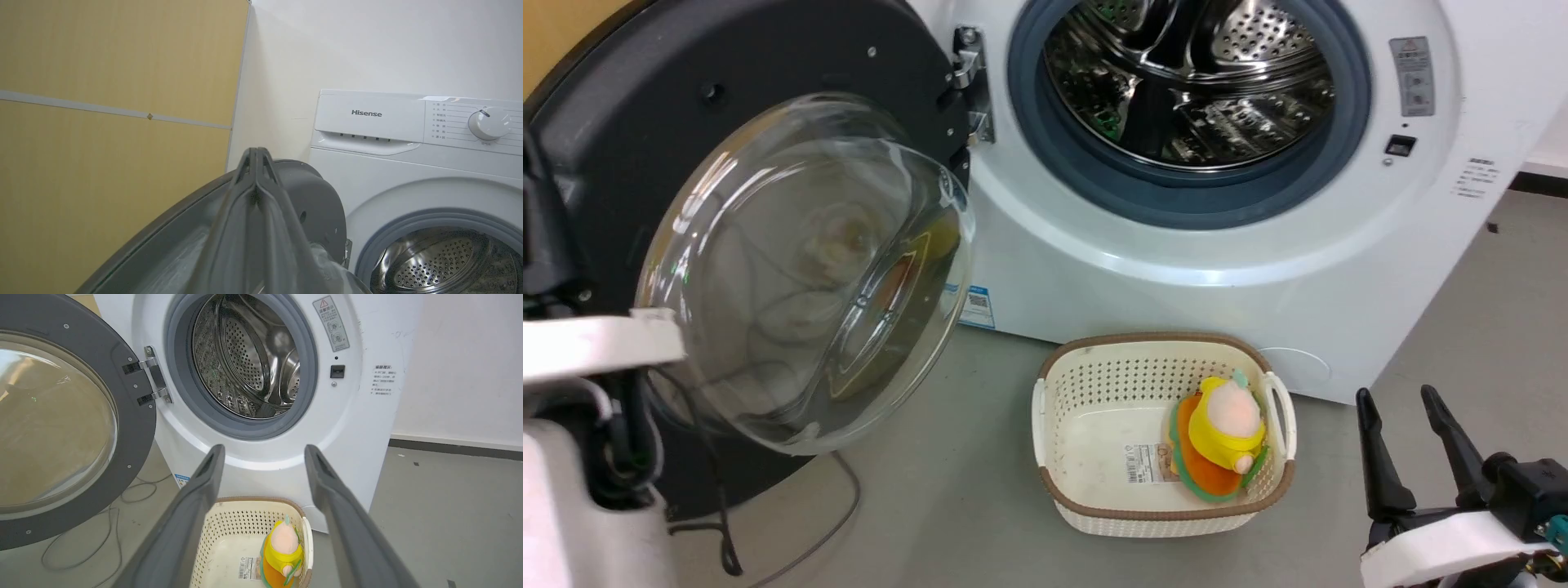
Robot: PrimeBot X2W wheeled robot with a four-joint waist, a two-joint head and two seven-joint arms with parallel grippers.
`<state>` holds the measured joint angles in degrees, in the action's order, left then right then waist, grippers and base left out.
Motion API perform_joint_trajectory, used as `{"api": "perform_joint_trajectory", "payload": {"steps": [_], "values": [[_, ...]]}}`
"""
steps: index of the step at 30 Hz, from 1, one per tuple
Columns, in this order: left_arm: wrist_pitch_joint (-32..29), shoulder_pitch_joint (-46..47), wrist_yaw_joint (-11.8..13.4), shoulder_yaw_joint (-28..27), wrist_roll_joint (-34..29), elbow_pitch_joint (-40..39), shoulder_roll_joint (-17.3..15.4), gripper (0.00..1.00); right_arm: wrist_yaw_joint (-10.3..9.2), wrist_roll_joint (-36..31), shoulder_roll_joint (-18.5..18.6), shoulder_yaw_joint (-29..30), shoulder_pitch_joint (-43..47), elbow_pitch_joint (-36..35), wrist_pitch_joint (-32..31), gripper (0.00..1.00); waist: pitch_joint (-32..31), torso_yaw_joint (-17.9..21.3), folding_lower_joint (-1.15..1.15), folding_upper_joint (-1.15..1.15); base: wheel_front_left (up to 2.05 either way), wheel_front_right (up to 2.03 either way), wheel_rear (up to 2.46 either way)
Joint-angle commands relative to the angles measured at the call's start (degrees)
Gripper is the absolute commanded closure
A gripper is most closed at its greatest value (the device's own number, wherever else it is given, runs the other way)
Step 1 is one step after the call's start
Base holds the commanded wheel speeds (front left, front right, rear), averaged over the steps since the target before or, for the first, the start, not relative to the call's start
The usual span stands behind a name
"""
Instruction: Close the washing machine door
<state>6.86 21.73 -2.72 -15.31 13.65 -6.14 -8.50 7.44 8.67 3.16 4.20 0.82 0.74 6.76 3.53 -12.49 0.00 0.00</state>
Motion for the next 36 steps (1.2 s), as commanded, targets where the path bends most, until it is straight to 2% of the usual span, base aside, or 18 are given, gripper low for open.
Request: {"api": "perform_joint_trajectory", "payload": {"steps": [1,9,15,23,28,36], "values": [[0.55,2.63,-0.58,-1.91,2.63,1.93,-1.38,1.0,0.02,0.67,-0.14,0.42,-0.87,0.02,0.74,0.0,0.55,-1.02,0.0,0.0,0.0,0.0,0.0],[-1.49,6.74,-1.14,-6.46,10.3,8.06,-4.88,1.0,0.03,1.39,-0.16,0.87,-1.22,0.14,1.58,0.0,1.74,-3.04,0.0,0.0,0.0,0.0,0.0],[-6.32,9.65,-0.64,-10.53,16.89,14.54,-7.83,1.0,0.03,1.87,-0.17,1.07,-1.61,0.17,2.3,0.0,2.75,-4.21,0.0,0.0,0.0,0.0,0.0],[-21.3,11.84,0.23,-13.68,28.36,21.85,-11.02,1.0,0.03,2.53,-0.19,1.64,-2.02,0.13,3.25,0.0,4.0,-5.33,0.0,0.0,0.0,0.0,0.0],[-28.71,10.53,-1.09,-14.73,33.4,23.56,-12.51,1.0,0.03,3.06,-0.2,1.86,-2.25,0.22,3.85,0.0,4.68,-5.99,0.0,0.0,0.0,0.0,0.0],[-39.07,6.17,-2.86,-13.72,40.38,21.57,-12.88,1.0,0.03,4.07,-0.22,2.35,-2.51,0.31,4.81,0.0,5.34,-7.42,0.0,0.0,0.0,0.0,0.0]]}}
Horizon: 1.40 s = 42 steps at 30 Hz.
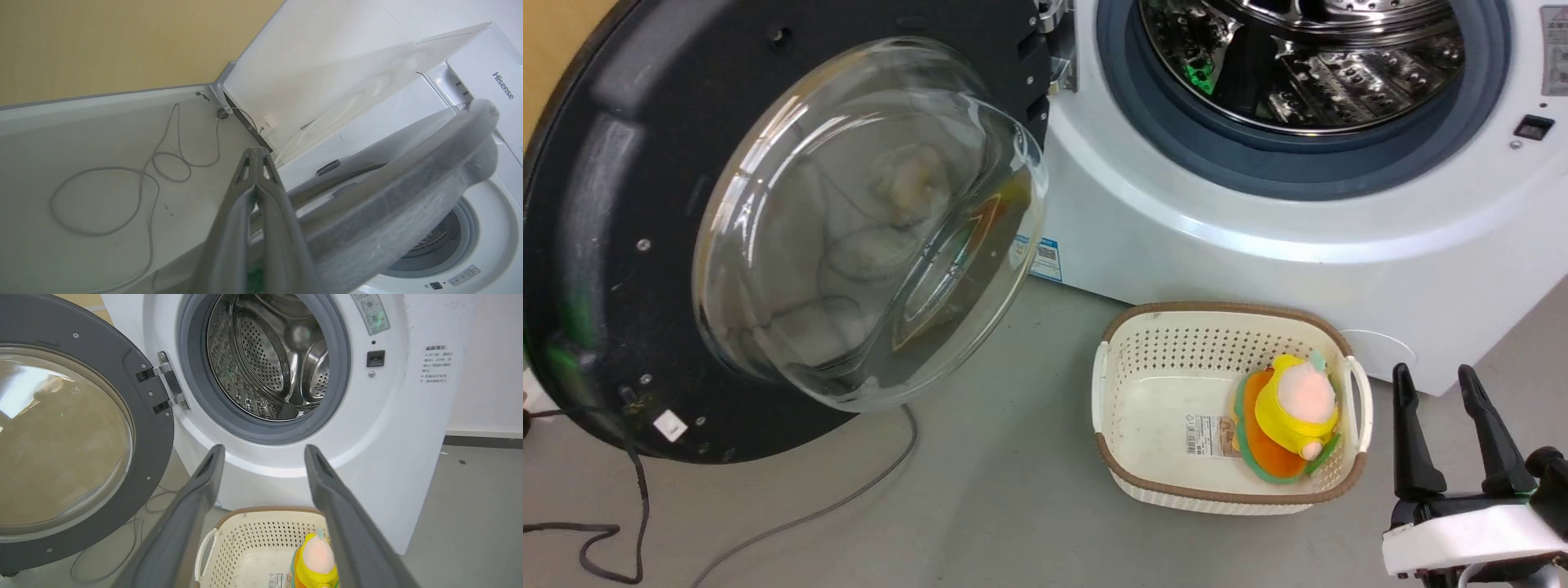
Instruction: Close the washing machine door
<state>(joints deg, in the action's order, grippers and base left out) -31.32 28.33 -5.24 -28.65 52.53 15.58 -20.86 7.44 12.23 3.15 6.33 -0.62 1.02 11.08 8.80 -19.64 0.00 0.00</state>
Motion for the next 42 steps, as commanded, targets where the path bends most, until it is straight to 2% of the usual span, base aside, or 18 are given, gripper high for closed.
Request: {"api": "perform_joint_trajectory", "payload": {"steps": [1,11,20,26,29,33,42], "values": [[-1.87,-0.98,-0.44,-0.21,2.24,-0.49,-0.52,1.0,0.04,0.65,-0.21,0.27,-1.05,0.07,0.61,0.0,0.1,-0.48,0.0,0.0,0.0,0.0,0.0],[-11.89,-7.08,-1.14,5.44,9.3,-7.74,0.02,1.0,0.04,2.59,-0.23,1.04,-0.77,0.49,1.81,0.0,-0.62,-3.15,0.0,0.0,0.0,0.0,0.0],[-19.83,-12.56,-1.7,17.18,15.62,-20.68,1.8,1.0,0.04,4.61,-0.25,1.88,0.07,1.03,2.88,0.0,-2.72,-6.04,0.0,0.0,0.0,0.0,0.0],[-22.62,-14.09,-2.08,25.36,20.42,-27.81,4.26,1.0,0.04,5.84,-0.26,1.76,0.29,1.28,3.6,0.0,-3.69,-5.9,0.0,0.0,0.0,0.0,0.0],[-22.27,-14.28,-2.25,29.57,22.33,-30.02,5.8,1.0,0.05,6.27,-0.27,1.86,0.47,1.46,3.92,0.0,-4.03,-4.87,0.0,0.0,0.0,0.0,0.0],[-18.59,-14.08,-2.25,35.03,22.39,-31.22,8.41,1.0,0.05,5.97,-0.27,1.85,0.6,1.5,3.92,0.0,-4.14,-2.59,0.0,0.0,0.0,0.0,0.0],[-4.72,-12.43,-2.25,45.01,21.71,-26.66,12.72,1.0,0.05,5.51,-0.27,1.3,-0.23,1.66,3.92,0.0,-3.98,3.83,0.0,0.0,0.0,0.0,0.0]]}}
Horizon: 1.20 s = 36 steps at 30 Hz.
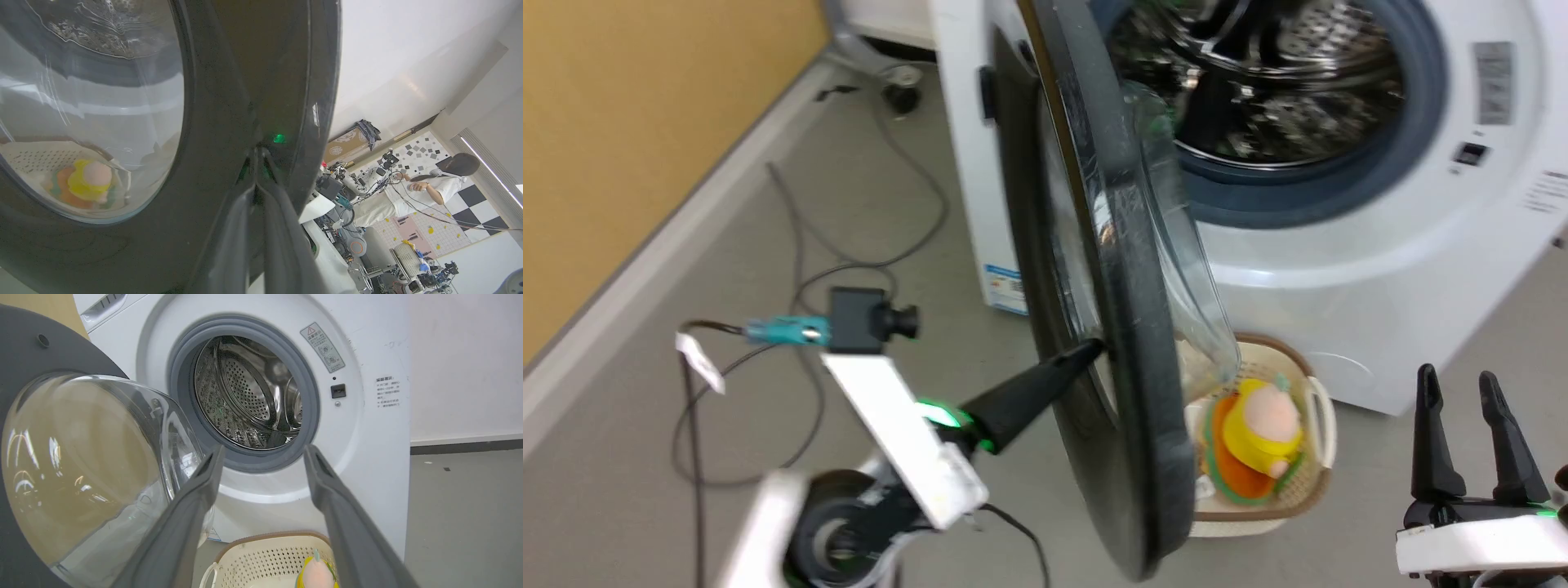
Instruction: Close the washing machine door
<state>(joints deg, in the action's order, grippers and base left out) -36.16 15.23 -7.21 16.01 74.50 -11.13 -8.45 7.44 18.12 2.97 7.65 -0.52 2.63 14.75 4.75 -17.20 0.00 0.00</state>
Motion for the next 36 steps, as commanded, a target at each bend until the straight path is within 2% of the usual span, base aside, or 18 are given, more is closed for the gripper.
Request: {"api": "perform_joint_trajectory", "payload": {"steps": [1,10,16,21,24,26,28,31,32,36], "values": [[1.96,0.8,-0.27,1.52,-0.51,0.76,0.5,1.0,0.05,-0.36,-0.1,-0.01,-0.34,0.07,0.25,0.0,0.09,2.06,0.0,0.0,0.0,0.0,0.0],[18.18,2.09,-0.27,11.29,-1.13,10.78,1.39,1.0,0.05,-0.22,-0.1,-0.71,0.04,0.72,0.25,0.0,-0.24,7.21,0.0,0.0,0.0,0.0,0.0],[25.96,3.42,-0.27,16.46,0.94,17.61,1.56,1.0,0.05,-0.2,-0.1,-1.18,-0.08,0.97,0.25,0.0,-0.55,9.42,0.0,0.0,0.0,0.0,0.0],[31.43,4.28,-0.27,19.21,0.48,20.03,-1.76,1.0,0.05,0.06,-0.1,-1.3,0.31,0.91,0.25,0.0,-1.05,10.39,0.0,0.0,0.0,0.0,0.0],[38.08,5.21,-0.27,19.78,-4.5,21.69,-5.05,1.0,0.05,0.55,-0.1,-0.96,0.81,0.73,0.25,0.0,-1.67,10.52,0.0,0.0,0.0,0.0,0.0],[44.52,6.12,0.18,19.03,-10.61,24.81,-7.25,1.0,0.05,0.8,-0.1,-0.63,1.05,0.59,0.25,0.0,-2.07,10.39,0.0,0.0,0.0,0.0,0.0],[49.24,7.36,4.67,17.7,-17.71,28.0,-8.74,1.0,0.05,0.91,-0.1,-0.17,1.07,0.28,0.25,0.0,-2.37,10.19,0.0,0.0,0.0,0.0,0.0],[50.98,8.53,11.21,15.08,-26.9,28.81,-10.03,1.0,0.05,0.51,-0.1,0.41,0.66,-0.48,0.25,0.0,-2.53,9.71,0.0,0.0,0.0,0.0,0.0],[50.98,8.53,11.21,15.08,-26.9,28.81,-10.03,1.0,0.05,0.51,-0.1,0.41,0.66,-0.48,0.25,0.0,-2.53,9.71,0.0,0.0,0.0,0.0,0.0],[51.13,7.82,18.51,8.71,-40.24,23.37,-11.22,1.0,0.05,-0.5,-0.1,1.16,-0.2,-1.8,0.25,0.0,-2.38,8.88,0.0,0.0,0.0,0.0,0.0]]}}
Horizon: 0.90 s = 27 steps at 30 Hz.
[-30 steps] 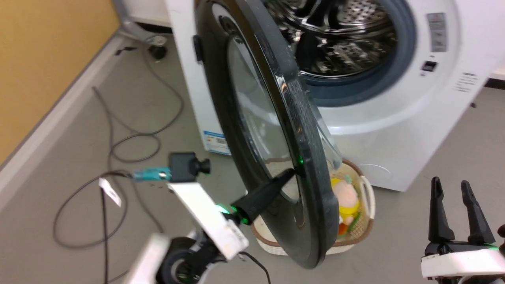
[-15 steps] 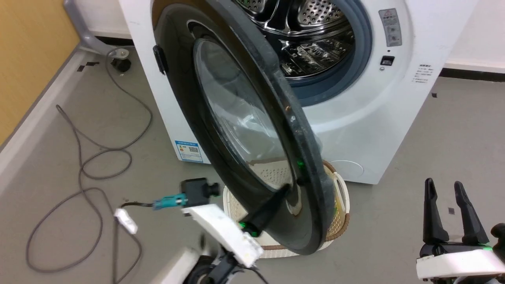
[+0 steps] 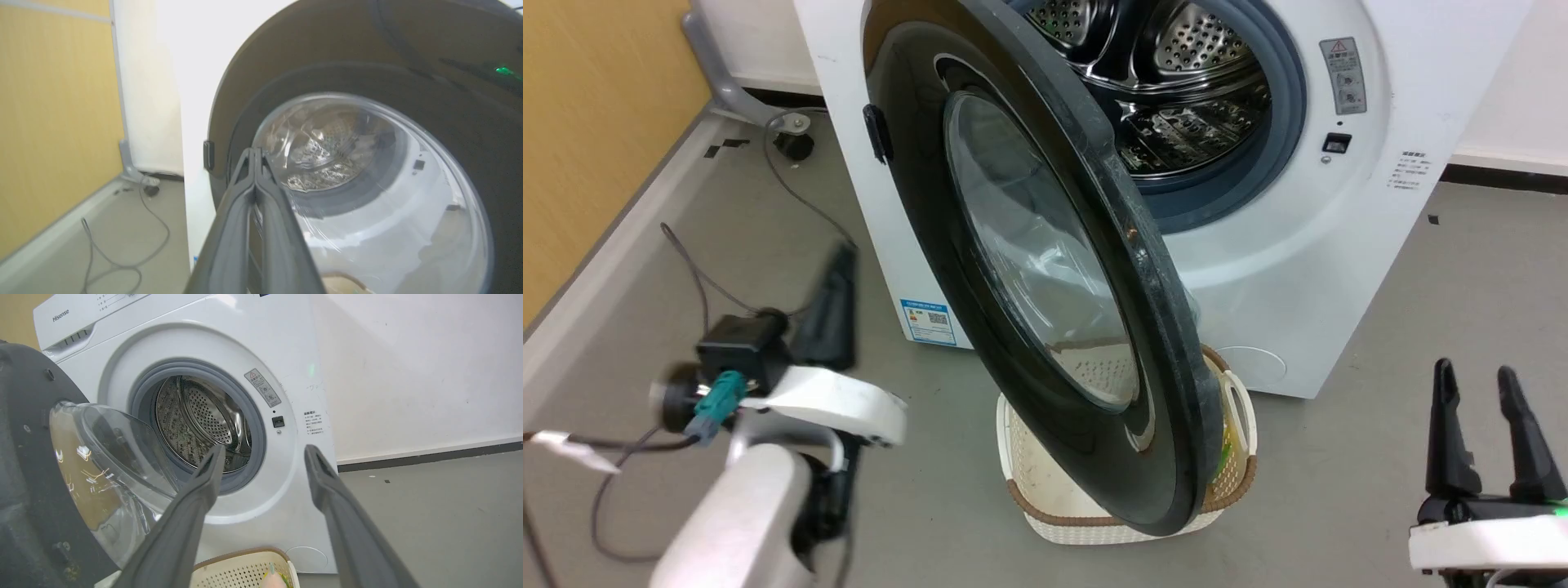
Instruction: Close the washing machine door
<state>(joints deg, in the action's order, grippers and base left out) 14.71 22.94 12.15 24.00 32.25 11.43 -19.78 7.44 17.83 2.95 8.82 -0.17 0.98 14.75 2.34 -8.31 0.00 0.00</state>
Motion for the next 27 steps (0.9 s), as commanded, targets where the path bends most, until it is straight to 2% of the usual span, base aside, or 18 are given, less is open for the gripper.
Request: {"api": "perform_joint_trajectory", "payload": {"steps": [1,2,3,4,8,9,10,11,12,17,20,27], "values": [[0.26,-0.55,0.8,-0.48,-1.54,-0.66,-0.39,1.0,0.05,-0.47,-0.07,0.11,-0.84,-0.42,0.25,0.0,0.05,-0.17,0.0,0.0,0.0,0.0,0.0],[0.27,-1.4,2.18,-1.89,-4.13,-2.24,-0.36,1.0,0.05,-0.82,-0.07,0.17,-1.11,-0.65,0.25,0.0,0.06,-0.35,0.0,0.0,0.0,0.0,0.0],[0.27,-2.58,3.09,-3.15,-5.79,-3.46,-0.11,0.28,0.05,-1.15,-0.07,0.22,-1.38,-0.85,0.25,0.0,0.04,-0.5,0.0,0.0,0.0,0.0,0.0],[0.27,-3.68,3.93,-4.14,-7.74,-4.6,-0.16,0.0,0.05,-1.46,-0.07,0.29,-1.67,-1.08,0.25,0.0,0.01,-0.67,0.0,0.0,0.0,0.0,0.0],[0.28,-8.83,7.09,-7.63,-12.81,-7.95,0.46,0.0,0.05,-2.73,-0.07,0.4,-2.92,-2.07,0.25,0.0,-0.12,-1.26,0.0,0.0,0.0,0.0,0.0],[0.28,-10.28,7.42,-8.43,-13.39,-8.47,0.69,0.0,0.05,-3.1,-0.07,0.31,-3.32,-2.35,0.25,0.04,-0.15,-1.34,0.0,0.0,0.0,0.0,0.0],[0.28,-11.76,7.46,-9.22,-13.57,-8.93,1.06,0.0,0.05,-3.59,-0.07,0.24,-3.75,-2.69,0.25,0.63,-0.18,-1.42,0.0,0.0,0.0,0.0,0.0],[0.28,-13.15,7.35,-9.89,-13.99,-9.38,1.24,0.0,0.05,-3.98,-0.07,0.17,-4.18,-3.11,0.25,0.94,-0.2,-1.54,0.0,0.0,0.0,0.0,0.0],[0.28,-14.57,7.2,-10.51,-14.37,-9.69,1.45,0.0,0.05,-4.27,-0.07,-0.15,-4.56,-3.45,0.25,1.0,-0.23,-1.66,0.0,0.0,0.0,0.0,0.0],[0.29,-20.51,7.29,-13.38,-17.44,-11.51,2.98,0.0,0.05,-4.13,-0.07,-1.03,-7.69,-7.29,0.25,1.0,-0.21,-2.4,0.0,0.0,0.0,0.0,0.0],[0.29,-22.53,6.4,-14.73,-18.57,-12.0,4.4,0.0,0.05,-4.71,-0.07,-3.02,-9.92,-10.71,0.25,1.0,-0.18,-3.01,0.0,0.0,0.0,0.0,0.0],[0.29,-24.03,3.29,-16.77,-21.06,-12.36,7.45,0.0,0.05,-2.98,0.95,-12.82,-14.09,-17.8,0.25,1.0,-0.42,-4.02,0.0,0.0,0.0,0.0,0.0]]}}
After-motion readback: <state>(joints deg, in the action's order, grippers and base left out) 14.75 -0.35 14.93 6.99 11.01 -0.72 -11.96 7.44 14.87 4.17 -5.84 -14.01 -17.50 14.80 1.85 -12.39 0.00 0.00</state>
